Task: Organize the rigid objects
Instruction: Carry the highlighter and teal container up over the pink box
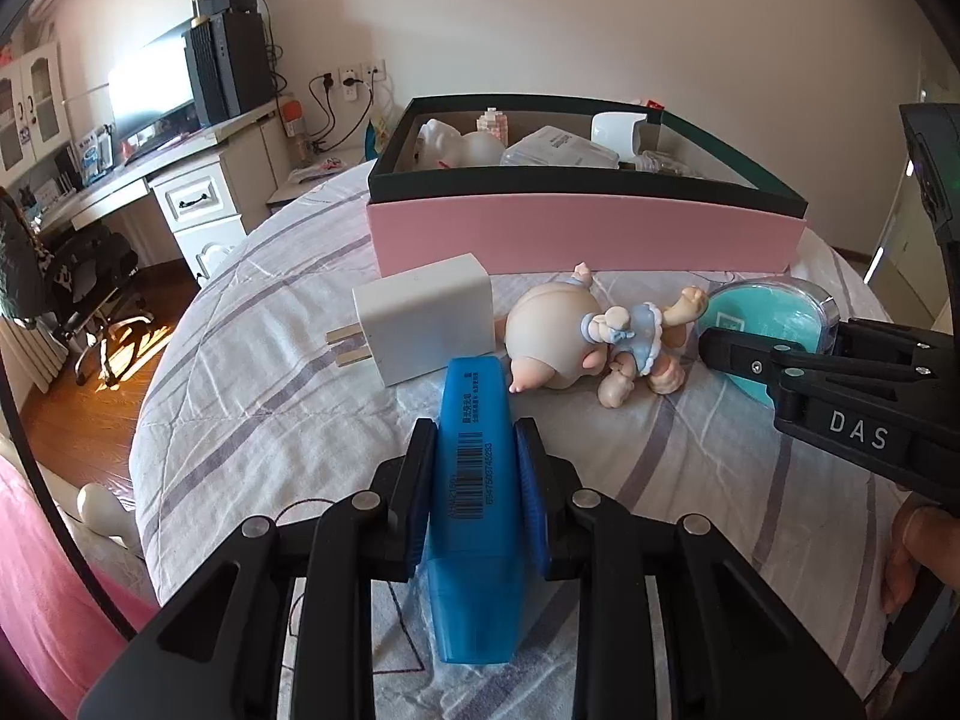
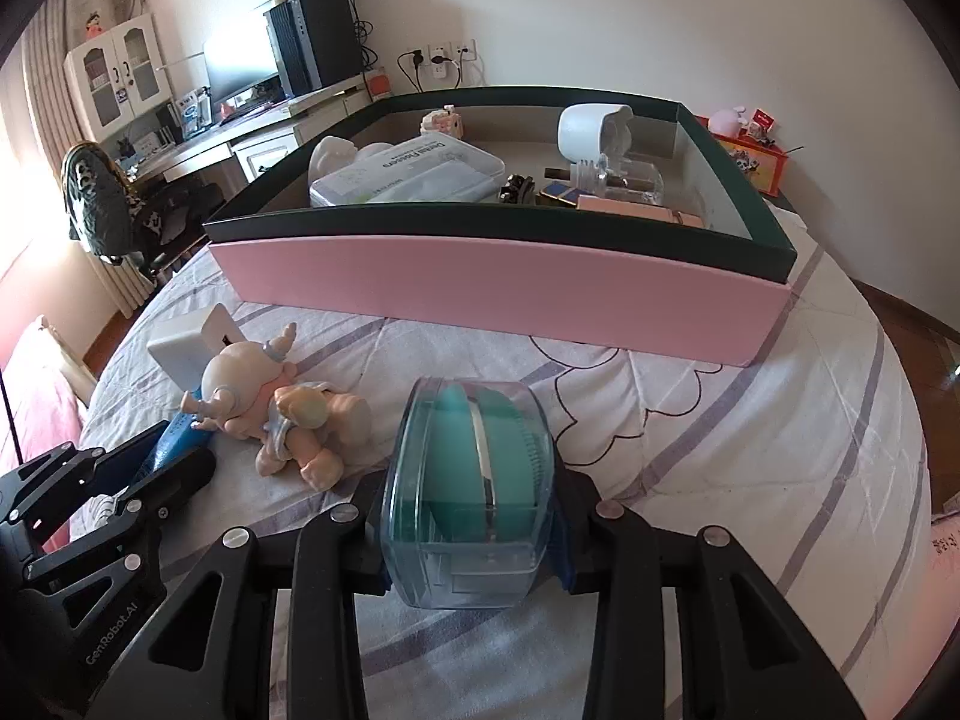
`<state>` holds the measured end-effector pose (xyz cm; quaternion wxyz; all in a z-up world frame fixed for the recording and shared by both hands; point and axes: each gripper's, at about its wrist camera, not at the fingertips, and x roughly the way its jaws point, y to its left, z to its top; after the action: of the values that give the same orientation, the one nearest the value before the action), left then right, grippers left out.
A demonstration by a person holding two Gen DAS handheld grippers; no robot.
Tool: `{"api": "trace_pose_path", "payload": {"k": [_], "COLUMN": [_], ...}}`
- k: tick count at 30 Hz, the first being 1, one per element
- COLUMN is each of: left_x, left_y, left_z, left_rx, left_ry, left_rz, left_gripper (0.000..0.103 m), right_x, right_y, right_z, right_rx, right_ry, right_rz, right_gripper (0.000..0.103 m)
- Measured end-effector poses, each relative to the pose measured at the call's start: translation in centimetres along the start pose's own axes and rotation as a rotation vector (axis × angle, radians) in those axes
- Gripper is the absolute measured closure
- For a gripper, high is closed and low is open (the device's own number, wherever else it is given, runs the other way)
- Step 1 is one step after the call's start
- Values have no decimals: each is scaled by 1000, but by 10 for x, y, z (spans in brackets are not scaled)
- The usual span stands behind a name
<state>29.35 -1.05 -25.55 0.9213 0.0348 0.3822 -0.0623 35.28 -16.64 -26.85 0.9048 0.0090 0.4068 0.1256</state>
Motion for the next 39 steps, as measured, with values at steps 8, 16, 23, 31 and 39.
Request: {"api": "trace_pose_path", "payload": {"k": [8, 16, 23, 31, 39], "left_x": [-39, -109, -165, -198, -207], "left_y": [-9, -25, -38, -42, -41], "left_z": [-2, 10, 20, 21, 26], "left_rx": [0, 6, 34, 48, 49], "left_ry": [-70, -237, -359, -428, -461], "left_rz": [-33, -61, -55, -37, -22], "left_gripper": [77, 77, 77, 77, 77], "right_x": [-40, -117, -174, -213, -225], "right_y": [-2, 12, 34, 49, 58], "right_z": [-21, -32, -28, -29, -26], "right_rx": [42, 39, -14, -50, -82], "right_ry": [-112, -303, -424, -494, -522], "right_rz": [10, 45, 38, 31, 31], "right_gripper": [65, 65, 65, 65, 65]}}
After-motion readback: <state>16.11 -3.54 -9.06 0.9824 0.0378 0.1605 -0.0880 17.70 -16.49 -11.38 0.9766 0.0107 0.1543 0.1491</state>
